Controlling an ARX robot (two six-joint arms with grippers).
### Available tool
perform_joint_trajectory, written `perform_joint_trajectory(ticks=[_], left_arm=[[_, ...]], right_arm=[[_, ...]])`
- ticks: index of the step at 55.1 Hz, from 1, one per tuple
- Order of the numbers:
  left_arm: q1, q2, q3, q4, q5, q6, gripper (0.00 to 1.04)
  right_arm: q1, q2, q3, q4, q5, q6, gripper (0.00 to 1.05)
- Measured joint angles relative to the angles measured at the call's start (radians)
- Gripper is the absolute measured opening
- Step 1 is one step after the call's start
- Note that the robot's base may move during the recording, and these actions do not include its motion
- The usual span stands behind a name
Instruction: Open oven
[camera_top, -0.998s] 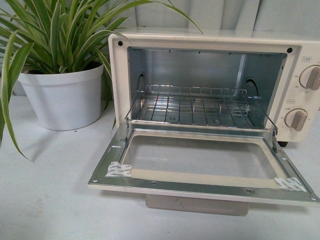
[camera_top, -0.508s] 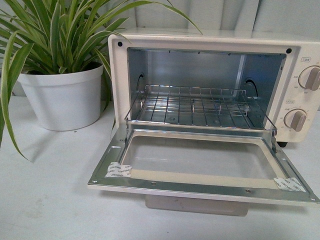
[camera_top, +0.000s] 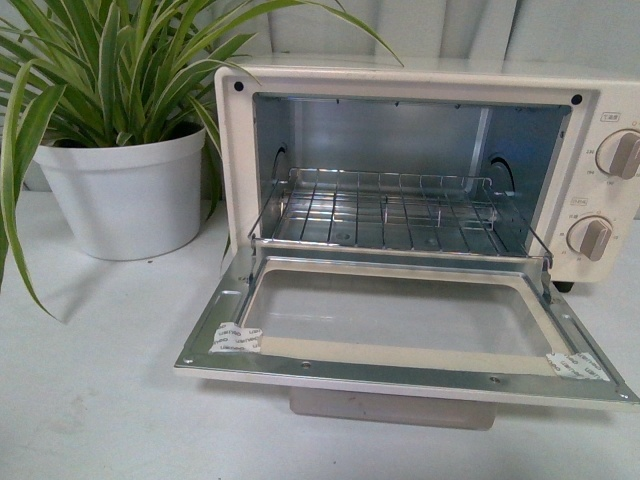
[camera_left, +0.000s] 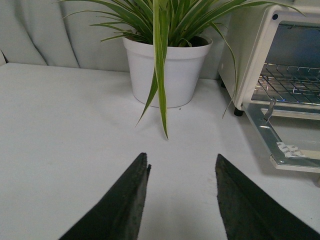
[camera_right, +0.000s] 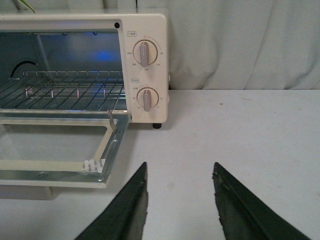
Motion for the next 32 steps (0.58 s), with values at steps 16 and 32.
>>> perform_joint_trajectory(ticks=[16,32], left_arm=[[0.000,0.000,0.000,0.000,0.000,0.002,0.99],[0.000,0.000,0.000,0.000,0.000,0.002,0.98]], right_arm=[[0.000,0.000,0.000,0.000,0.000,0.001,0.96],[0.000,0.000,0.000,0.000,0.000,0.000,0.95]])
